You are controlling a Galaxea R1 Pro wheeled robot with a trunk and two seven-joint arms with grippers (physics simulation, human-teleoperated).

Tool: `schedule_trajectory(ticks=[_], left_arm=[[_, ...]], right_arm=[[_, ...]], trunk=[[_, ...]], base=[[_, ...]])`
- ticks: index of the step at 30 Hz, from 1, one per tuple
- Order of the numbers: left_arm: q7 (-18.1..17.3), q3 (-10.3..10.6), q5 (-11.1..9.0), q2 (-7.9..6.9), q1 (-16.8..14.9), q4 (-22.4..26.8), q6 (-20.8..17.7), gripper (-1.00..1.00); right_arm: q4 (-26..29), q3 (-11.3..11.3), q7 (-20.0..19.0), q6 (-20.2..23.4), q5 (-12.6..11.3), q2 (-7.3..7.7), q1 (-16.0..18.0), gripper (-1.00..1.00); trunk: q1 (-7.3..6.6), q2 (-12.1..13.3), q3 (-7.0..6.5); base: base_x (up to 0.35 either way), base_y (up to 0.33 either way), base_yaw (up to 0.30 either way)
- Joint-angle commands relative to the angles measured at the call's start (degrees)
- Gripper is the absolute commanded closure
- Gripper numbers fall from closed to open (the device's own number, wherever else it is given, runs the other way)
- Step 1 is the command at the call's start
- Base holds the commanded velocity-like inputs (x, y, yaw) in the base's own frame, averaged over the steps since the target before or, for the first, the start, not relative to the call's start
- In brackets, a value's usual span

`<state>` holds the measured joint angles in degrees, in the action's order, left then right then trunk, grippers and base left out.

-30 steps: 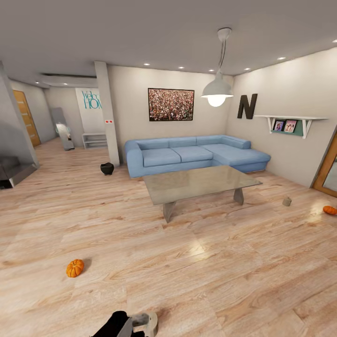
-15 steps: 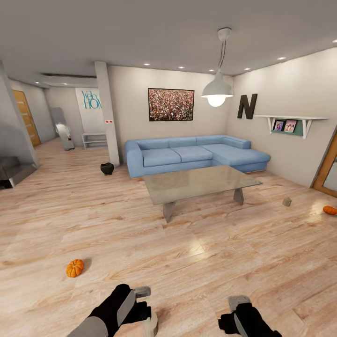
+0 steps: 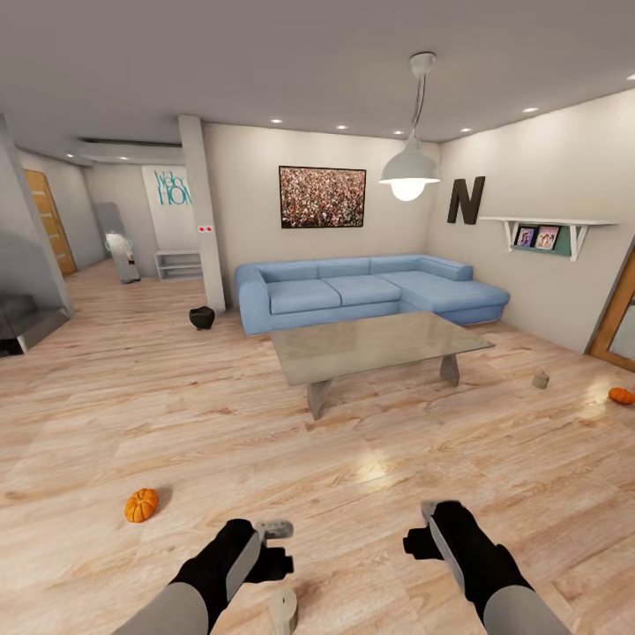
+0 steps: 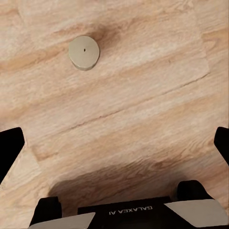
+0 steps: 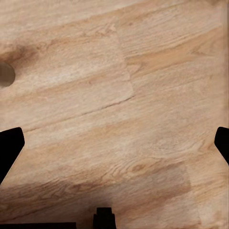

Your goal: Place each of the two pumpkins and all three candles from the living room inside a cabinet in the living room (use any cabinet), then make sure every cabinet is closed, and position the cauldron so it is next to a table in the living room.

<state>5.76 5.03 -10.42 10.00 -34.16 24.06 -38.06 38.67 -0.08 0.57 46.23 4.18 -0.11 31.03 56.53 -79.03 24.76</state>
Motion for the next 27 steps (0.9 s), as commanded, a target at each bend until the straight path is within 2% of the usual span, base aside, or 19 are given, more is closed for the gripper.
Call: schedule_trajectory(ticks=[1,2,4,7,9,18,21,27], left_arm=[[0.57,1.23,-0.62,0.0,-0.02,0.13,-0.25,-1.0],[0.57,2.25,-0.67,0.0,-0.02,0.17,-0.26,-1.0],[0.57,2.73,-0.73,0.0,-0.03,0.14,-0.28,-1.0],[0.57,2.99,-0.76,0.0,-0.03,-0.06,-0.34,-1.0],[0.51,3.04,-0.78,0.0,-0.03,-0.11,-0.5,-1.0],[-0.09,3.05,-0.9,0.0,-0.58,0.22,-1.41,-1.0],[-0.54,3.07,-0.95,0.0,-2.52,0.37,-3.71,-1.0],[-0.85,3.11,-1.08,0.0,-3.2,0.88,-5.16,-1.0]], right_arm=[[0.18,-0.01,-0.08,0.38,0.4,0.0,0.11,-1.0],[0.28,-0.1,-0.06,0.48,0.39,-0.07,0.2,-1.0],[0.29,-0.28,-0.05,0.48,0.39,-0.3,0.24,-1.0],[0.3,-0.37,-0.02,0.11,0.48,-2.13,0.22,-1.0],[-0.12,-0.37,-0.04,-0.2,0.6,-2.79,0.18,-1.0],[-0.41,-0.19,0.2,-0.27,0.63,-2.98,0.09,-1.0],[-0.43,-0.08,0.27,-0.2,0.65,-2.97,0.08,-1.0],[-0.42,-0.01,0.29,-0.26,0.66,-2.9,0.08,-1.0]], trunk=[[0.22,-0.44,0.25],[0.44,-0.84,0.43],[0.88,-1.64,0.79],[1.54,-2.85,1.32],[1.98,-3.65,1.68],[3.95,-7.26,3.53],[4.61,-8.46,4.3],[5.93,-10.87,5.91]], base=[[0.0,0.0,0.0],[0.0,0.0,0.0],[0.0,0.0,0.0],[0.0,0.0,0.0],[0.0,0.0,0.0],[0.0,0.0,0.007],[0.0,0.0,0.038],[0.0,0.0,0.008]])
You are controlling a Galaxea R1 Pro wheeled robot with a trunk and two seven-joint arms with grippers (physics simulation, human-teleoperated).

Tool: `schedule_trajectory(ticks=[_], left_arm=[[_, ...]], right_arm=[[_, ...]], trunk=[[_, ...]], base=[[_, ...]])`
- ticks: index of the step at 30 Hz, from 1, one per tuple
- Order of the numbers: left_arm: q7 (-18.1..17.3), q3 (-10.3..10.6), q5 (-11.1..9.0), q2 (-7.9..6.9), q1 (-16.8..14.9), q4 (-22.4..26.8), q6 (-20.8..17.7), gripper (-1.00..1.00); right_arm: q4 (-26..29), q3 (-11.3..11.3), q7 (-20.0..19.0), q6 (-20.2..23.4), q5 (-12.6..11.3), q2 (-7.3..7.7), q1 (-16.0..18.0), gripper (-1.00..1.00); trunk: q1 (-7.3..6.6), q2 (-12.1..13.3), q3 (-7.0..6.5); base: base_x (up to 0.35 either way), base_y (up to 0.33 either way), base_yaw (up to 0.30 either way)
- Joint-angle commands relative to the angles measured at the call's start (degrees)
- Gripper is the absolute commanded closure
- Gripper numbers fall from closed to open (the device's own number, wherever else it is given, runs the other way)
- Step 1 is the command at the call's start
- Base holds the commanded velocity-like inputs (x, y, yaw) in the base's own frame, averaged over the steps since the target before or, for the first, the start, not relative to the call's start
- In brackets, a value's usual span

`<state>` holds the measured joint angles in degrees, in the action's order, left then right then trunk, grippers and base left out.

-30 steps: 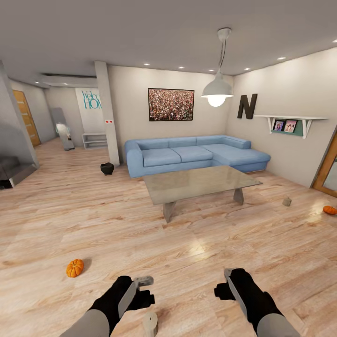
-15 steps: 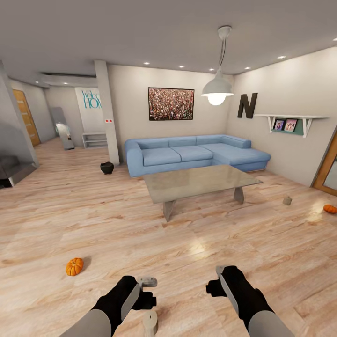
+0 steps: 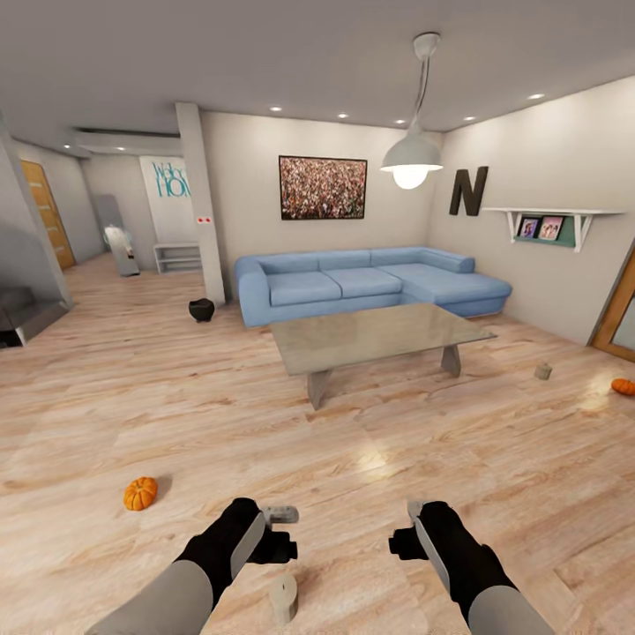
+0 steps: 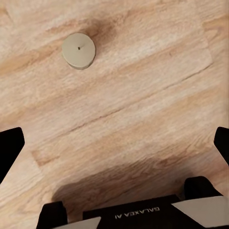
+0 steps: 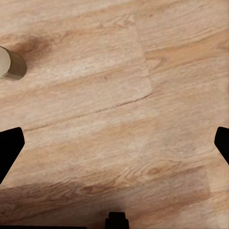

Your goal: Place each of the two pumpkins and all three candles from the living room inside a cabinet in the living room (use any cabinet), then make sure every cabinet is closed, and position the cauldron so it is next to a table in the living room.

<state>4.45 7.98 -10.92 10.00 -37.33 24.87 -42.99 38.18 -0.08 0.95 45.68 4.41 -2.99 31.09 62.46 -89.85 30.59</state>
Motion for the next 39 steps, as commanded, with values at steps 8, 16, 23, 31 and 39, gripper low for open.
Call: schedule_trajectory(ticks=[8,16,23,31,39], left_arm=[[0.26,0.18,-1.43,0.0,-0.11,-0.04,-0.61,-1.0],[0.47,0.27,-1.39,0.0,-0.16,0.06,-0.65,-1.0],[0.69,0.1,-2.12,0.0,-2.94,-0.38,-0.8,-1.0],[0.91,0.0,-6.52,0.0,-9.73,-3.39,-3.79,-1.0],[1.16,0.01,-8.87,0.0,-12.3,-4.02,-4.34,-1.0]], right_arm=[[0.27,-0.04,-0.05,0.37,0.32,-0.06,0.03,-1.0],[0.74,0.08,-0.07,0.91,0.25,0.01,0.11,-1.0],[2.63,0.0,-0.01,1.21,0.33,0.08,0.18,-1.0],[9.34,0.07,0.0,6.81,0.33,0.08,0.24,-1.0],[12.81,0.08,0.02,12.55,0.33,0.02,3.26,-1.0]], trunk=[[1.76,-3.26,2.22],[3.52,-6.47,4.38],[5.05,-9.28,5.98],[6.81,-12.48,7.45],[8.57,-15.69,8.89]], base=[[0.0,0.0,0.0],[0.0,0.0,0.0],[0.0,0.0,0.0],[0.0,0.0,0.0],[0.0,0.0,0.0]])
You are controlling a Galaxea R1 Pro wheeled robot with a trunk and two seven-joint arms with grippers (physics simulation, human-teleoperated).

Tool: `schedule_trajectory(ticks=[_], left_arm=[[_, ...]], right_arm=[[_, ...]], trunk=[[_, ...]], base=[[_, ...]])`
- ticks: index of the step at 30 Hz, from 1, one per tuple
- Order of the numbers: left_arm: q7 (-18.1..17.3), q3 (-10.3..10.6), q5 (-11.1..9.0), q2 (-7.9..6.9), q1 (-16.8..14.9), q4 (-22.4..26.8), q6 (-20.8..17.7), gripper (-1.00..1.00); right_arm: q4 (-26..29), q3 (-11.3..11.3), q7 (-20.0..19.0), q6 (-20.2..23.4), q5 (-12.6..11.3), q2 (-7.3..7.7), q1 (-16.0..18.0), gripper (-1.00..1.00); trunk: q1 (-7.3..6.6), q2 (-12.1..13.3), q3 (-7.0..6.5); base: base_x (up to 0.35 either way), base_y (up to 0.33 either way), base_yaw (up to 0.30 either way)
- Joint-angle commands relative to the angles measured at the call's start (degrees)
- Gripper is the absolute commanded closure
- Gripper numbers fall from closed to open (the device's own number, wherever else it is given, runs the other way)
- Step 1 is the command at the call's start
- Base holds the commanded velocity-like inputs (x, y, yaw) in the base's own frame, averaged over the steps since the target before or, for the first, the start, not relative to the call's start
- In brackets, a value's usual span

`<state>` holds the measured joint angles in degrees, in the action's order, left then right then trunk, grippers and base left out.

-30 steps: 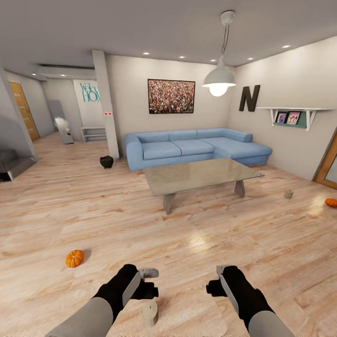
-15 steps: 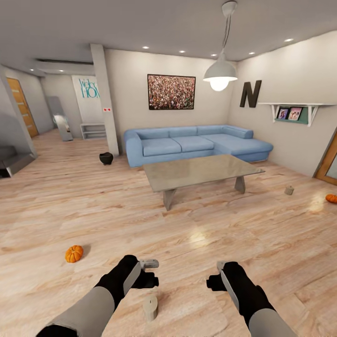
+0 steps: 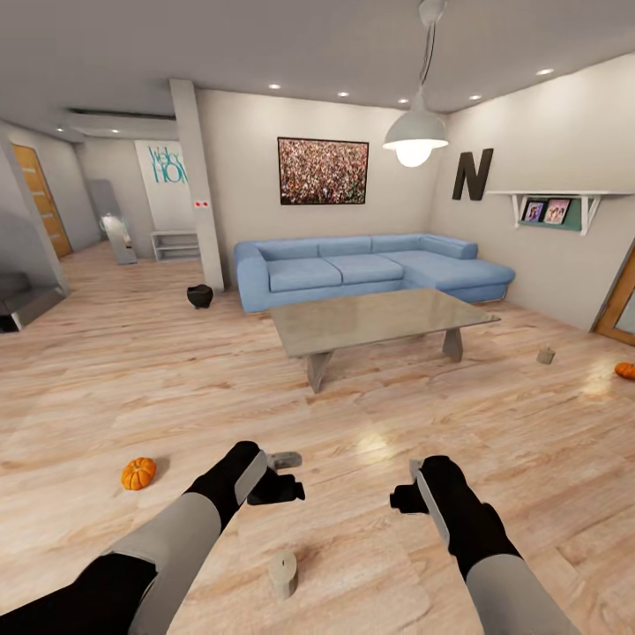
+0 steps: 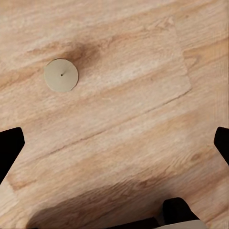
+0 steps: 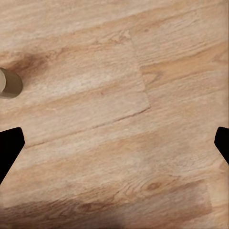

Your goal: Place each of the two pumpkins and all three candles from the living room inside a cabinet in the living room (use any cabinet), then make sure every cabinet is closed, and position the cauldron so it is next to a table in the living room.

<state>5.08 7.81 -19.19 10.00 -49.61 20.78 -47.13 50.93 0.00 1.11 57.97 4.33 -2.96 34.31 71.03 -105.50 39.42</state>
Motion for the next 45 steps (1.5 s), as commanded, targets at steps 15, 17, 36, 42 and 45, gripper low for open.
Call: schedule_trajectory(ticks=[15,17,36,42,45], left_arm=[[7.85,0.11,-4.32,0.0,-0.14,-2.25,-0.57,-1.0],[13.82,0.19,-4.53,0.0,-0.17,-2.17,-0.74,-1.0],[13.89,0.58,-4.56,0.0,-0.14,-2.14,-1.24,-1.0],[10.61,4.21,-4.54,0.0,-0.14,-2.16,-0.87,-1.0],[10.43,6.33,-4.54,0.0,-0.14,-2.15,-0.76,-1.0]], right_arm=[[0.16,-0.08,-0.14,1.53,0.47,-0.11,0.67,-1.0],[0.18,-0.09,-0.14,1.53,0.49,-0.12,0.69,-1.0],[0.15,-0.29,-0.14,1.53,0.38,-0.12,0.67,-1.0],[0.13,-0.4,-0.22,1.48,0.33,-0.12,0.67,-1.0],[0.13,-0.4,-0.22,1.41,0.34,-0.12,0.67,-1.0]], trunk=[[3.29,-6.06,2.76],[3.73,-6.86,3.12],[7.91,-14.48,6.58],[9.22,-16.89,8.04],[9.88,-18.09,8.81]], base=[[0.0,0.0,0.0],[0.0,0.0,0.0],[0.0,0.0,0.006],[0.0,0.0,0.111],[0.0,0.0,0.127]])
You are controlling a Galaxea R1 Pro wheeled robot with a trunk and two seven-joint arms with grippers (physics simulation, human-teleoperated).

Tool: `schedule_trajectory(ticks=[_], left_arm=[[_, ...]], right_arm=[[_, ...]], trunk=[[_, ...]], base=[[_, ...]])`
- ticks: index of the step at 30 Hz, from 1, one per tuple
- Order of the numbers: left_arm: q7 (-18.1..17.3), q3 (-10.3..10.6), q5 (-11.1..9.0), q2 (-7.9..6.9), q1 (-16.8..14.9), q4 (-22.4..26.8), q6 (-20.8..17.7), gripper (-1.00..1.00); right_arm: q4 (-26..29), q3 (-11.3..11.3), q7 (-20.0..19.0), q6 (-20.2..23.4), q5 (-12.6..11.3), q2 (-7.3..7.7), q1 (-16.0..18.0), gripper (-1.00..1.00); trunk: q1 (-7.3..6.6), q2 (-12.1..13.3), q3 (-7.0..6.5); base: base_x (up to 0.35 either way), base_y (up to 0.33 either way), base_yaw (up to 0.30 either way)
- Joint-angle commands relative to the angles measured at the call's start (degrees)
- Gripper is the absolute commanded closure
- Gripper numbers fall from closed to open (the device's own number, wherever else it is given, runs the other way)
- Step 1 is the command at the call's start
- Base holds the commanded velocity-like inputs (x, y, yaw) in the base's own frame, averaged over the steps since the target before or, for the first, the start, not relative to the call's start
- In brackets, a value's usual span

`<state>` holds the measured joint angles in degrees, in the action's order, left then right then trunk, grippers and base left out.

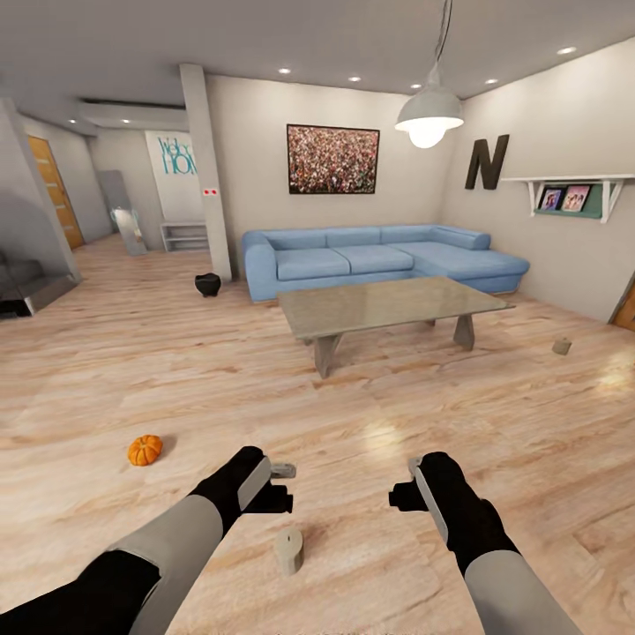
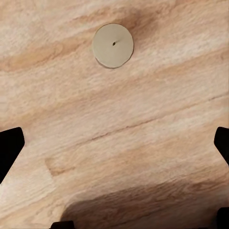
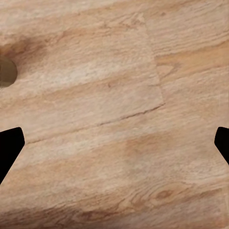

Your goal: Place each of the two pumpkins and all three candles from the living room inside a cabinet in the living room (use any cabinet), then make sure every cabinet is closed, and position the cauldron so it is next to a table in the living room.

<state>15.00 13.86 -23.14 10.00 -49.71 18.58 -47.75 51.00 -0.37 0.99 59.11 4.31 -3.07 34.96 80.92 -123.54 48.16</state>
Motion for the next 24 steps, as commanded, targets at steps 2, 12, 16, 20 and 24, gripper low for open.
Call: schedule_trajectory(ticks=[2,12,16,20,24], left_arm=[[0.43,1.21,-0.59,0.0,-0.04,0.05,-0.1,-1.0],[0.45,1.88,-0.68,0.0,-0.04,0.19,0.17,-1.0],[0.41,1.87,-0.7,0.0,-0.06,0.16,1.85,-1.0],[0.29,1.87,-0.75,0.0,-0.07,0.09,2.38,-1.0],[0.16,1.87,-0.76,0.0,-0.07,0.06,2.52,-1.0]], right_arm=[[0.06,-0.02,-0.11,0.23,0.35,0.0,0.03,-1.0],[0.06,-0.07,-0.11,0.21,0.42,-0.01,0.03,-1.0],[0.06,-0.07,-0.11,0.21,0.43,-0.01,0.03,-1.0],[0.06,-0.07,-0.11,0.23,0.43,-0.04,0.03,-1.0],[0.06,-0.07,-0.11,0.28,0.43,-0.01,0.03,-1.0]], trunk=[[0.43,-0.84,0.58],[1.53,-2.85,2.27],[1.53,-2.85,2.58],[1.53,-2.85,2.88],[1.53,-2.85,3.03]], base=[[0.0,0.0,0.129],[0.0,0.0,0.13],[0.008,0.0,0.122],[0.123,-0.001,0.105],[0.279,-0.044,0.056]])
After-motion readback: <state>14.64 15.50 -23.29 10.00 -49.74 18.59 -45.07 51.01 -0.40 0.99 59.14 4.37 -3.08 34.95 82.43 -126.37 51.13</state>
